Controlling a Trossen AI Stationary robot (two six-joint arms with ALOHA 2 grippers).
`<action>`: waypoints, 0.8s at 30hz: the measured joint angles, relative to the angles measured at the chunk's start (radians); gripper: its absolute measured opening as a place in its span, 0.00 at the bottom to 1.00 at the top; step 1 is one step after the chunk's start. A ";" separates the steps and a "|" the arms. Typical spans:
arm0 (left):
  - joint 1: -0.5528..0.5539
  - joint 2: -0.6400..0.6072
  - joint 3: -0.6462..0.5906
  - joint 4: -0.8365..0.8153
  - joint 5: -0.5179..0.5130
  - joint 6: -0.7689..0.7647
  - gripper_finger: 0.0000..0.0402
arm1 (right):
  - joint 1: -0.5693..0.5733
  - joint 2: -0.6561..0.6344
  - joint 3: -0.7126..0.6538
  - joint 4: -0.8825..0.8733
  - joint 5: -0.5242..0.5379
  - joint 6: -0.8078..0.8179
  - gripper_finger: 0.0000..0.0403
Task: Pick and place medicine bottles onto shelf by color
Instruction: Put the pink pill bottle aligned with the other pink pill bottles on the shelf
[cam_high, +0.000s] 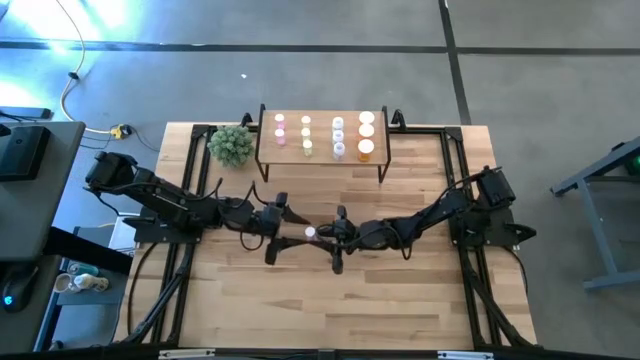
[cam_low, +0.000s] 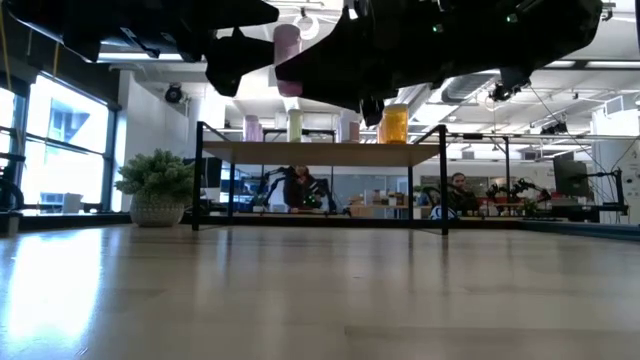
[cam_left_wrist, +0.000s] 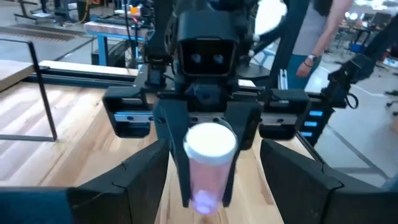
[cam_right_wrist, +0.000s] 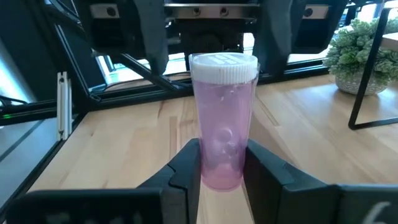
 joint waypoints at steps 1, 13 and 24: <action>0.000 0.000 0.000 0.004 -0.001 -0.004 0.61 | 0.000 0.000 0.000 0.000 0.000 0.000 0.21; 0.002 0.000 0.000 0.028 -0.013 -0.014 0.61 | -0.014 0.000 0.000 0.051 -0.003 -0.027 0.21; 0.002 0.000 0.000 0.074 -0.065 -0.025 0.61 | -0.032 0.000 0.000 0.060 -0.008 -0.030 0.21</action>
